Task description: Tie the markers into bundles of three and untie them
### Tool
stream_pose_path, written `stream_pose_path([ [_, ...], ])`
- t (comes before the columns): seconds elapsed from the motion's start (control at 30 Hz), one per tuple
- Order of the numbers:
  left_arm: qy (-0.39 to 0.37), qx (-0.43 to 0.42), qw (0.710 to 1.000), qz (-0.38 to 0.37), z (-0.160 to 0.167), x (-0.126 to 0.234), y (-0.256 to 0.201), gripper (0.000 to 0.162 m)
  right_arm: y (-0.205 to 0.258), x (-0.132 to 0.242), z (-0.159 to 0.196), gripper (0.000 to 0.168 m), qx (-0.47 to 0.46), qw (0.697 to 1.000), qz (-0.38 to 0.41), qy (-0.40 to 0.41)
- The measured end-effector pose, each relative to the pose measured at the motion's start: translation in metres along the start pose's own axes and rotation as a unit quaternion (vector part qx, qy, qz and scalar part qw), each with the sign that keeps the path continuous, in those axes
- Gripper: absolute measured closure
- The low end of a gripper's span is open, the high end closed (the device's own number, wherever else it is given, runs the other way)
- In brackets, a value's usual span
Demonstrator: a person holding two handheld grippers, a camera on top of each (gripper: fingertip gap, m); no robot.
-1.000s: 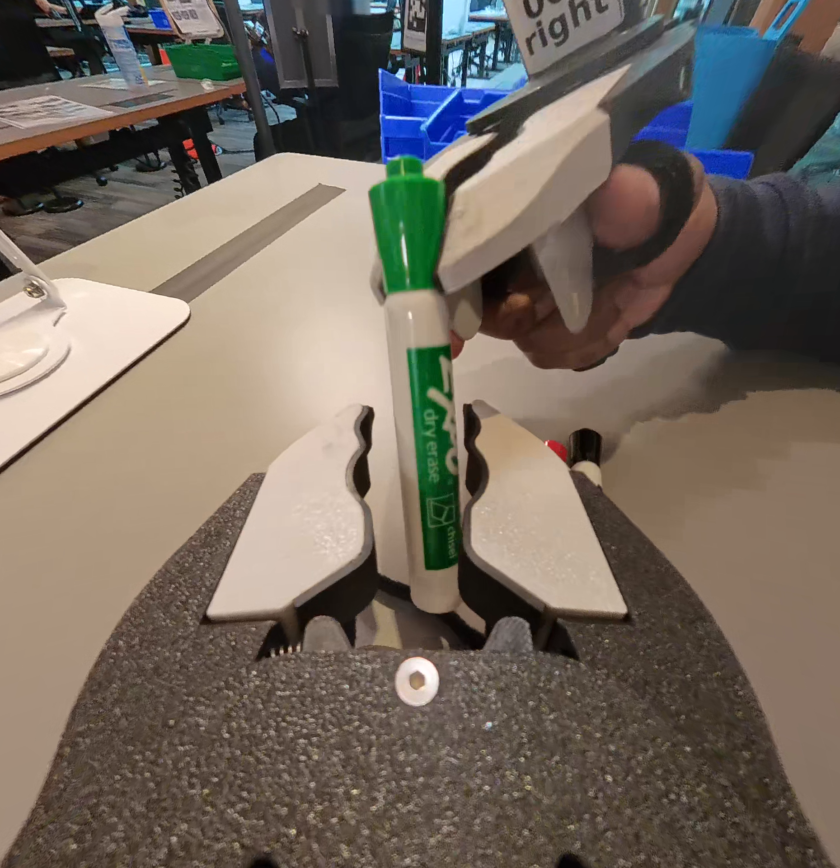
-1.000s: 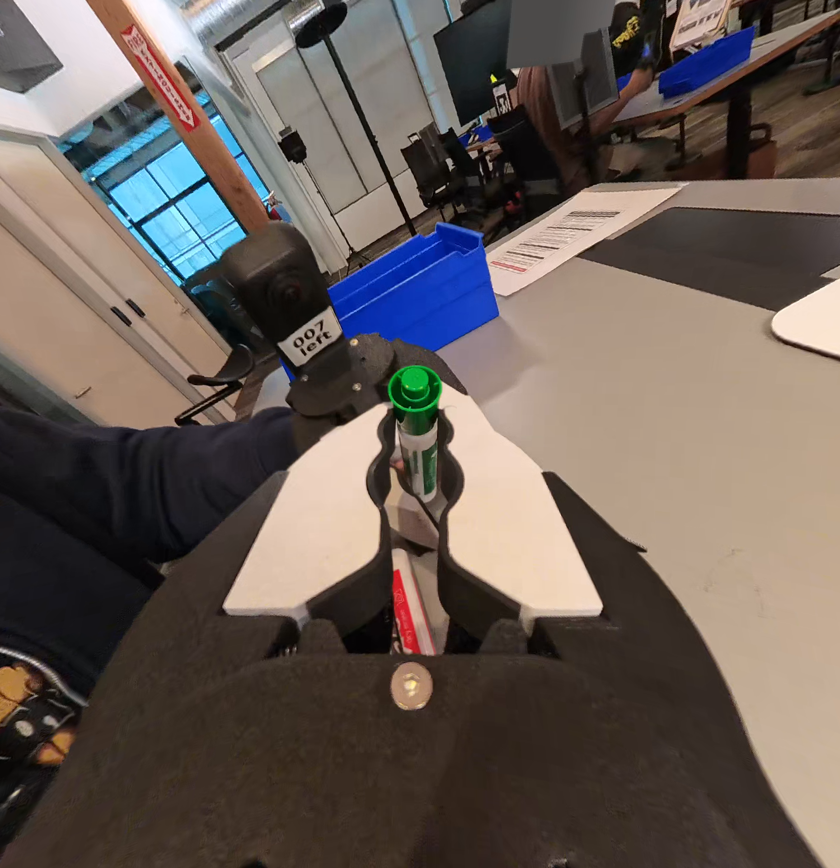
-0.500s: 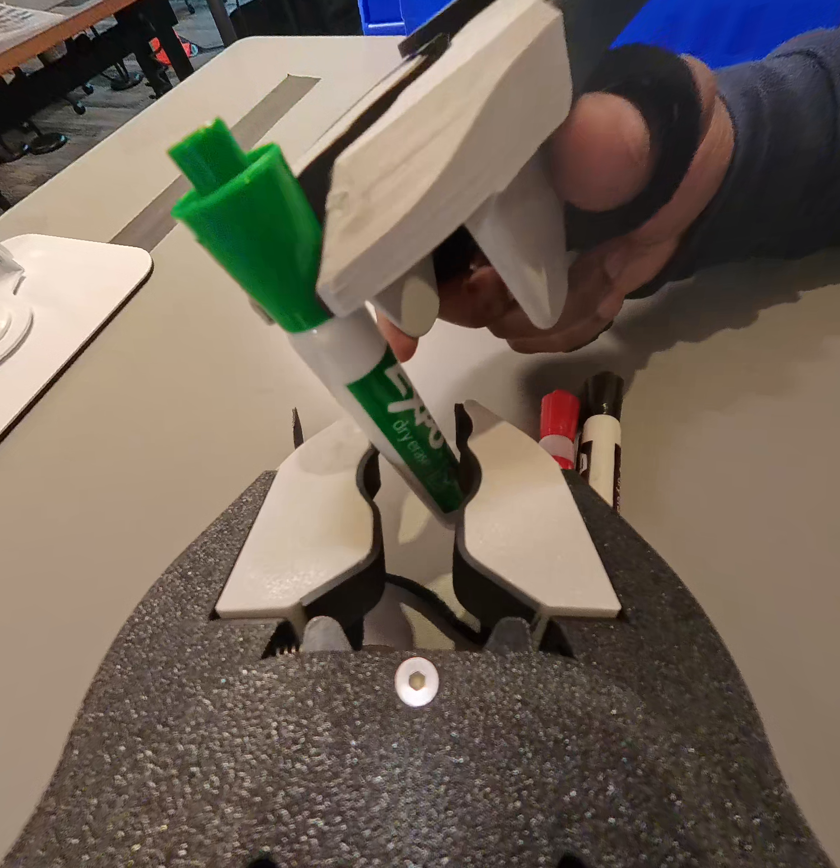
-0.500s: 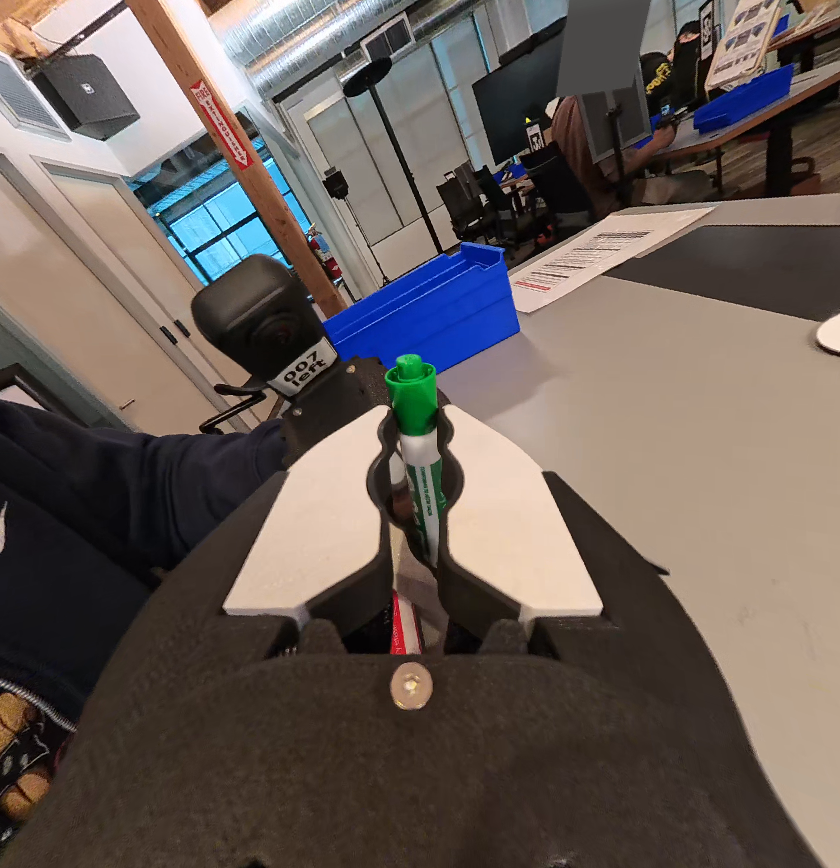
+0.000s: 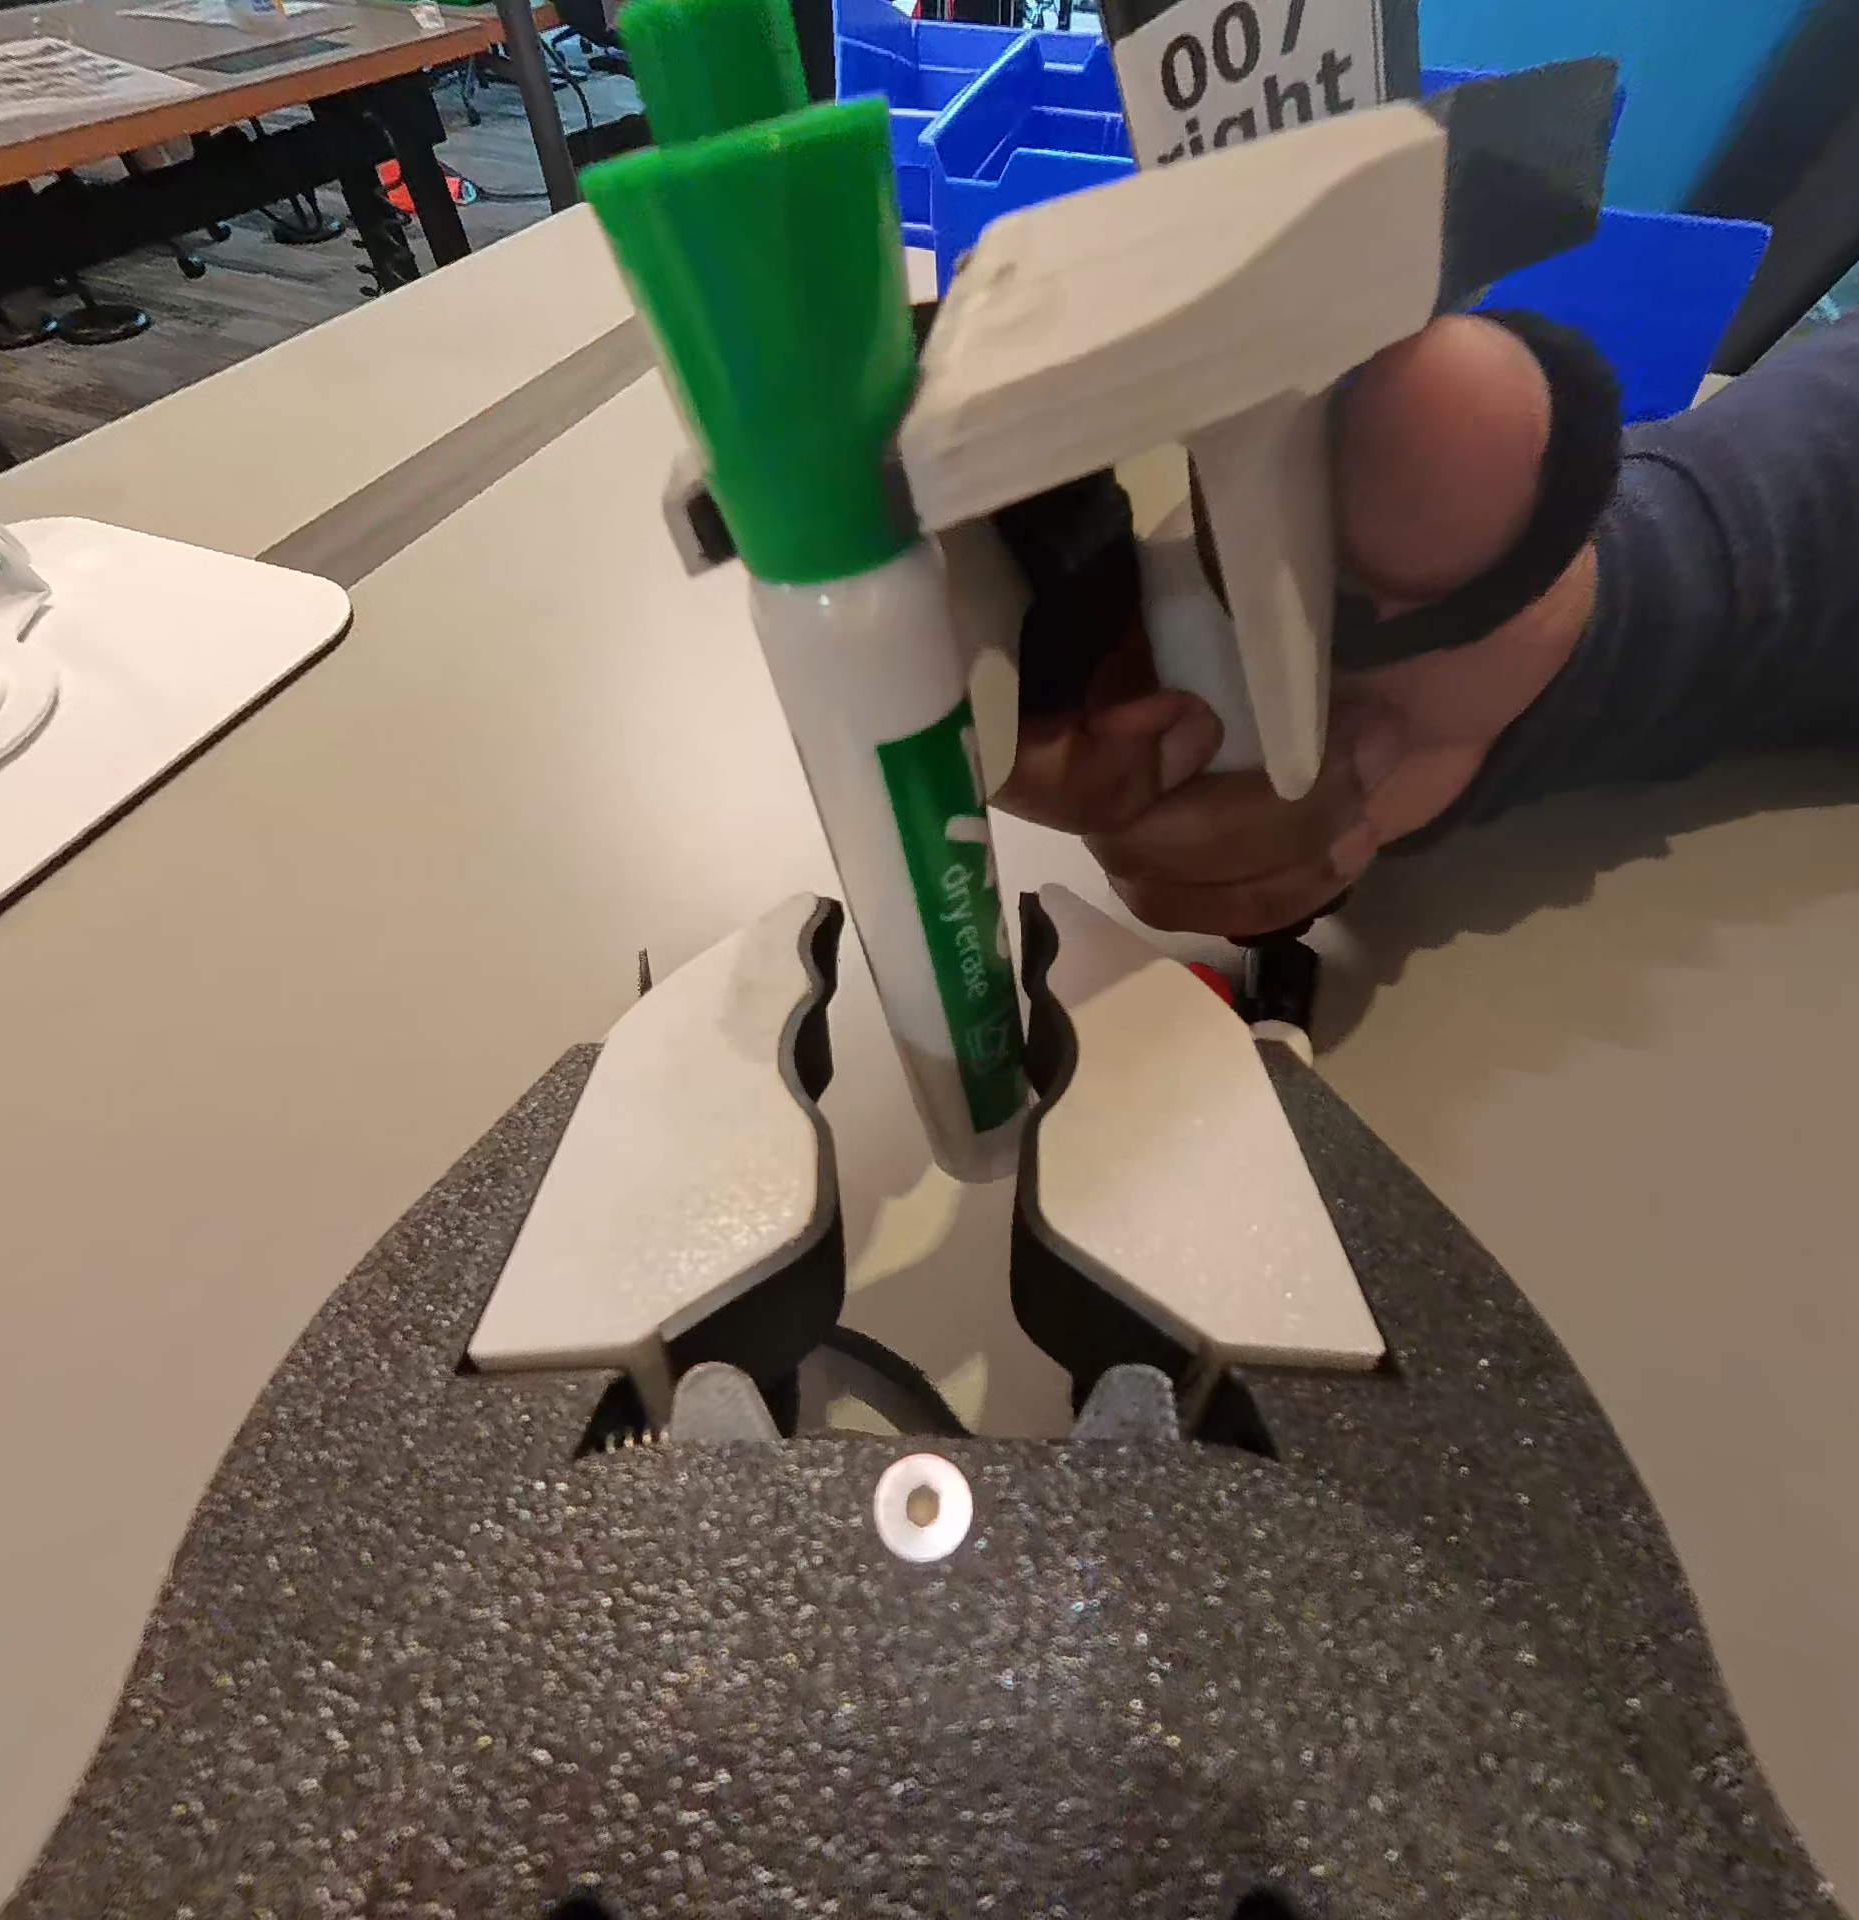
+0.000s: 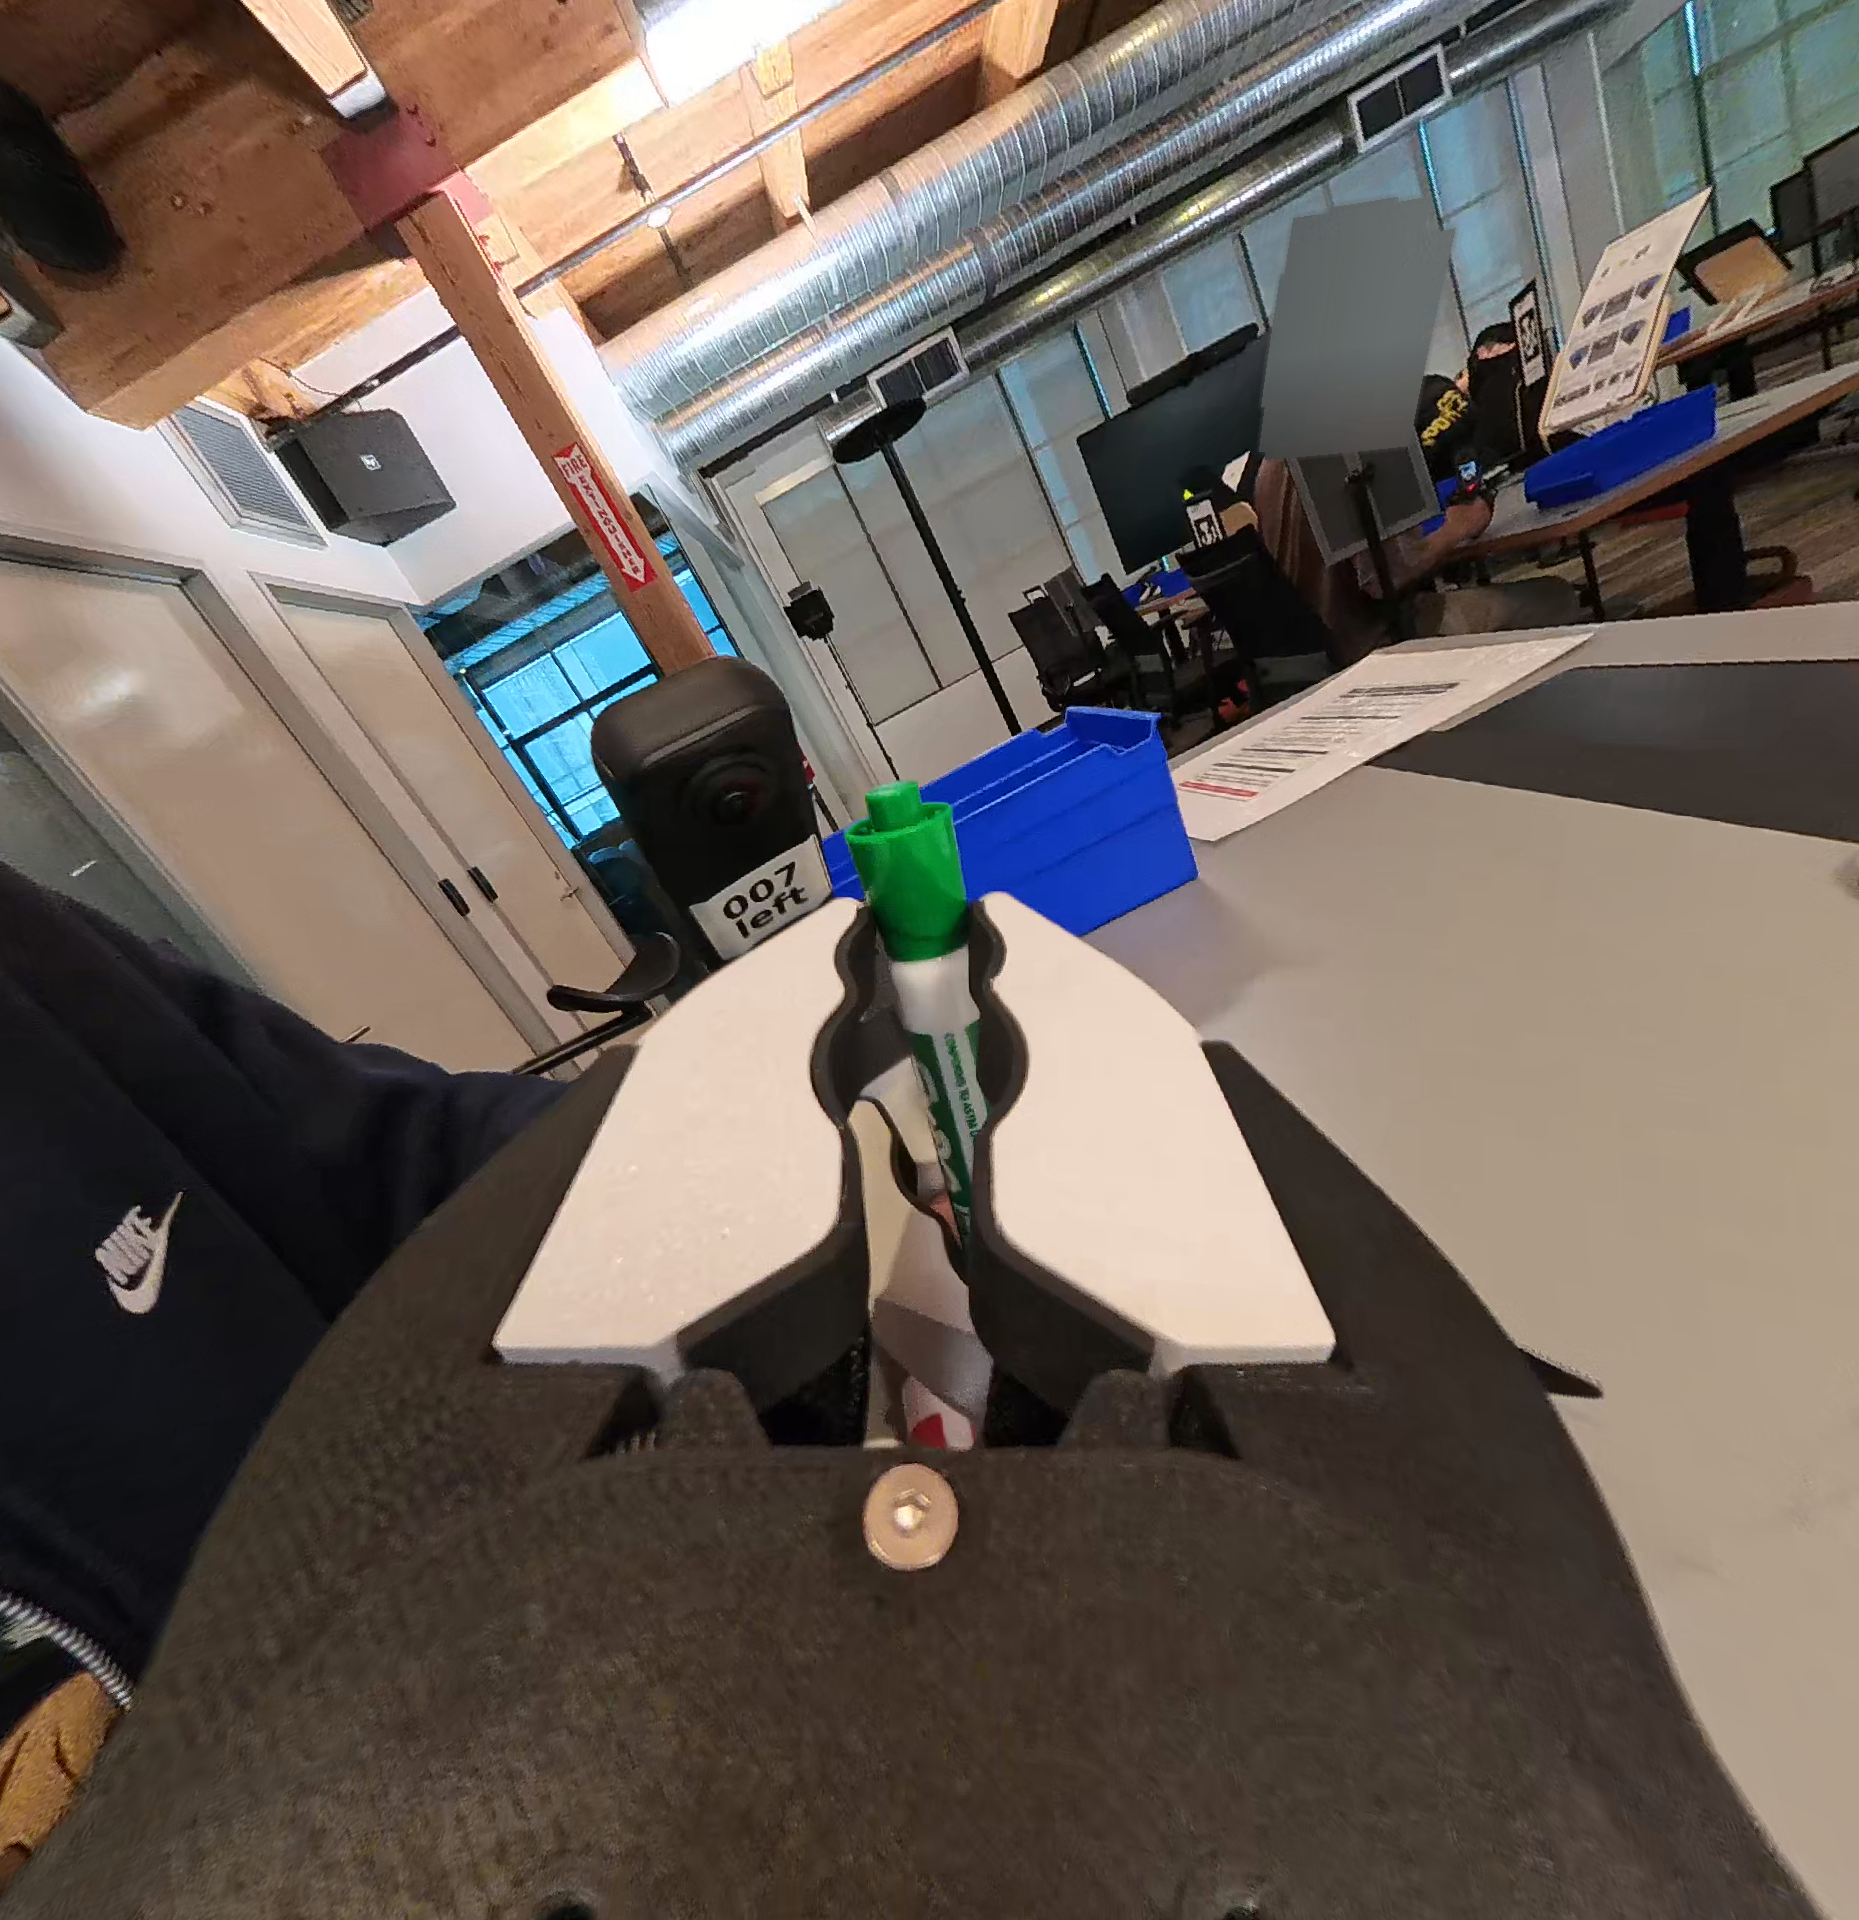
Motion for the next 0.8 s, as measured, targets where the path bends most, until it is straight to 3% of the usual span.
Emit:
stream_pose_path([
  [0.1, -0.006, -0.021, 1.0, 0.002, -0.003, 0.0, -0.006, 0.138, 0.005, 0.0, 0.001, 0.151, 0.005, 1.0, -0.008, -0.009],
  [0.33, 0.008, -0.039, 0.998, -0.047, -0.002, 0.002, -0.002, 0.141, 0.008, 0.001, -0.001, 0.15, 0.031, 0.999, -0.006, 0.007],
  [0.53, 0.053, -0.056, 0.993, -0.092, 0.0, -0.001, -0.001, 0.141, 0.008, -0.004, 0.005, 0.133, 0.107, 0.988, 0.057, 0.096],
  [0.67, 0.073, -0.084, 0.989, -0.101, 0.0, -0.004, -0.007, 0.142, 0.011, -0.01, 0.011, 0.147, 0.111, 0.982, 0.089, 0.124],
  [0.8, 0.055, -0.081, 0.991, -0.092, -0.002, -0.005, -0.009, 0.14, 0.01, -0.008, 0.009, 0.149, 0.08, 0.987, 0.093, 0.106],
])
Point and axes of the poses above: each gripper's, where its closed fingertips meet, x back along the fingers, z out of its underside, y = z × x across the jaws, the point moved 9 cm from there along x, back along the fingers, and after that the axes turned 7 degrees about -x, right-handed, at the moved point
